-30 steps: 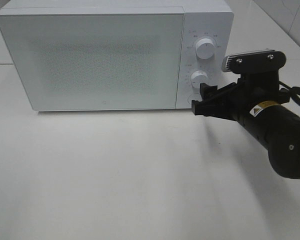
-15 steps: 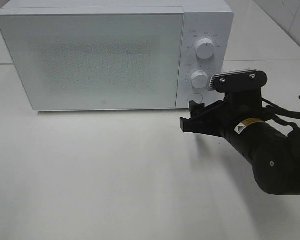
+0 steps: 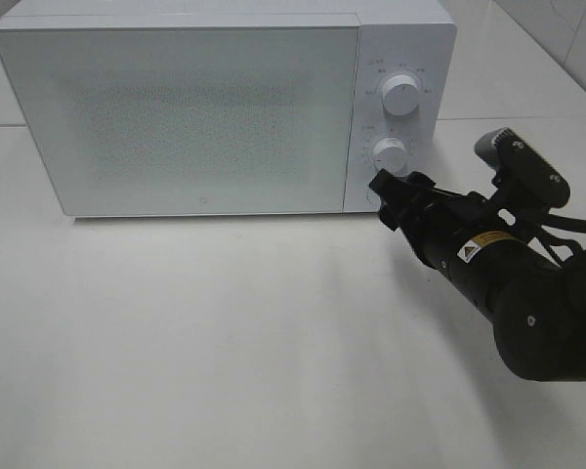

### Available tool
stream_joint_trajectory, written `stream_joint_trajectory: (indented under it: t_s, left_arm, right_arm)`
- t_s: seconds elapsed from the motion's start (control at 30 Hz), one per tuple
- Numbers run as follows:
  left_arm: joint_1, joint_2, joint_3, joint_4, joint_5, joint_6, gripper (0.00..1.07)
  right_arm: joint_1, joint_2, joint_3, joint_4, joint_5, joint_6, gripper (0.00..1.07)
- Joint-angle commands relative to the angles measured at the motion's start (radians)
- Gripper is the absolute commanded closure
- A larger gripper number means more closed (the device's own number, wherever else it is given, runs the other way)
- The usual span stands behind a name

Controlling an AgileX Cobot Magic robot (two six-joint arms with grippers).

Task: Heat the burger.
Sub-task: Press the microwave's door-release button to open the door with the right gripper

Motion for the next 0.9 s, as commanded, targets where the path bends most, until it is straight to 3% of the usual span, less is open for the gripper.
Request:
stream_joint_trajectory:
  t_s: [0.03, 0.07, 0.1, 0.13, 0.2, 0.23, 0.37, 0.4, 0.9]
  left_arm:
    - [0.003, -0.02, 0.003, 0.004, -0.012, -0.001, 0.1]
    - [0.003, -0.02, 0.003, 0.004, -0.012, -0.001, 0.1]
    - [0.003, -0.02, 0.003, 0.004, -0.012, -0.001, 0.1]
    - [0.003, -0.02, 0.003, 0.004, -0.012, -0.001, 0.1]
    - [0.003, -0.02, 0.003, 0.004, -0.012, -0.001, 0.1]
    - [0.003, -0.02, 0.003, 0.004, -0.012, -0.001, 0.1]
    - [0.003, -0.02, 0.003, 0.004, -0.012, -0.001, 0.1]
    - [0.003, -0.02, 0.003, 0.004, -0.012, -0.001, 0.1]
    - [0.003, -0.02, 0.003, 0.004, -0.012, -0.001, 0.1]
  right_arm:
    - [0.004, -0.006, 0.003, -0.003, -0.011, 0.234, 0.56]
    - [0.004, -0.006, 0.003, -0.003, -0.011, 0.315, 0.63]
    - [0.004, -0.006, 0.003, -0.003, -0.011, 0.315, 0.63]
    - [0.004, -0.006, 0.003, -0.002, -0.011, 0.389, 0.73]
    - [0.004, -0.006, 0.003, 0.0, -0.011, 0.423, 0.77]
    - [0.004, -0.006, 0.003, 0.019, -0.01, 0.487, 0.87]
    - [0.004, -0.006, 0.003, 0.057, -0.007, 0.562, 0.99]
    - [0.004, -0.004, -0.003, 0.083, -0.003, 0.589, 1.07]
    - [0.0, 0.142, -0.123, 0.106, 0.0, 0.628, 1.07]
